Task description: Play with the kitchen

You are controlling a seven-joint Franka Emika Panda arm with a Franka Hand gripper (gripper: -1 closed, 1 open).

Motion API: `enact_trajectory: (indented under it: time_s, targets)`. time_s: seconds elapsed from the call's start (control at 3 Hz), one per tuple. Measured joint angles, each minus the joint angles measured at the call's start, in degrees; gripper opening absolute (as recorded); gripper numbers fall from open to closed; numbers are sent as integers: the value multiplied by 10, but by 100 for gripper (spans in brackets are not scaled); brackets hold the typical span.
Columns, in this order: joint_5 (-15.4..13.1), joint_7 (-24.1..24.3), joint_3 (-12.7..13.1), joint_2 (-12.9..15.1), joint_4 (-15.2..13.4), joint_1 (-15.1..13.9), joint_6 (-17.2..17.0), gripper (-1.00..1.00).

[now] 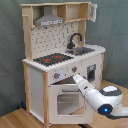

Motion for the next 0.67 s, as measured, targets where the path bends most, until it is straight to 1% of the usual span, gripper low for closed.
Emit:
enact_trajectory:
  time_s: [0.67]
  targets:
    - [-11,-119,-31,0,0,1,22,100]
